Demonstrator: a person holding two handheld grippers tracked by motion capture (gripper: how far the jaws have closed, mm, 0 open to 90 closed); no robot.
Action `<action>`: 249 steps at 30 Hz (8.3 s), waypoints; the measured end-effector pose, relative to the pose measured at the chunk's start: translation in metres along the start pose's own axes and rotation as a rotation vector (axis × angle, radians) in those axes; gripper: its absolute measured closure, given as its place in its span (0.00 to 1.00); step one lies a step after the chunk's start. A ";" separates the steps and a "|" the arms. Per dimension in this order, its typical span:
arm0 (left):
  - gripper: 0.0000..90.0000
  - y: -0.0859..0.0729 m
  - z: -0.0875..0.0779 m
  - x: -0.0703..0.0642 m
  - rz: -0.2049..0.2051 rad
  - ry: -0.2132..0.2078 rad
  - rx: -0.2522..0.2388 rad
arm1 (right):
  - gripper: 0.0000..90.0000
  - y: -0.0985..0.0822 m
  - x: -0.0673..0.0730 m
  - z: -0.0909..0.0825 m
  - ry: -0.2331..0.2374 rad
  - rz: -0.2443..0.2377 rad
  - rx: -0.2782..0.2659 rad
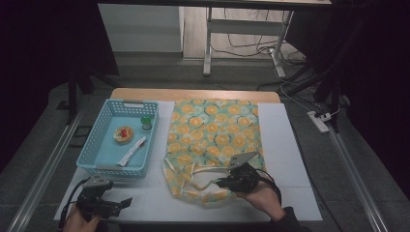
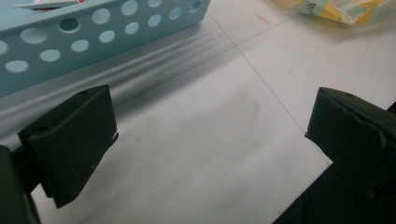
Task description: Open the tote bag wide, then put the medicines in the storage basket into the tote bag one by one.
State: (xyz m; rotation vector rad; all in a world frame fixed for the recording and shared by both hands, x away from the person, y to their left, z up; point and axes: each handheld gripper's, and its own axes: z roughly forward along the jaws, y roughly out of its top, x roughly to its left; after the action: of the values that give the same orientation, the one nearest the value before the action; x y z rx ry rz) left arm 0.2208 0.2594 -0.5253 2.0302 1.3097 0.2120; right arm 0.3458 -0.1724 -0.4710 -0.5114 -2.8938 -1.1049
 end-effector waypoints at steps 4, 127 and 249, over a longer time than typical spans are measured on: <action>0.02 0.000 0.000 0.000 -0.002 0.000 -0.001 | 1.00 0.006 -0.008 0.000 -0.025 0.012 -0.012; 0.03 0.000 0.000 0.000 0.003 0.000 0.001 | 0.67 0.011 -0.085 0.060 -0.156 -0.026 0.060; 0.00 0.002 -0.019 0.004 -0.012 -0.025 -0.113 | 1.00 0.098 -0.085 0.000 -0.155 0.035 -0.114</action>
State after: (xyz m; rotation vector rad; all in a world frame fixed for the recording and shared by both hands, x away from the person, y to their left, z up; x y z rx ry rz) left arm 0.2147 0.2709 -0.5111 1.9240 1.2664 0.2487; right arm 0.4554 -0.1290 -0.4175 -0.6779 -2.9490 -1.2868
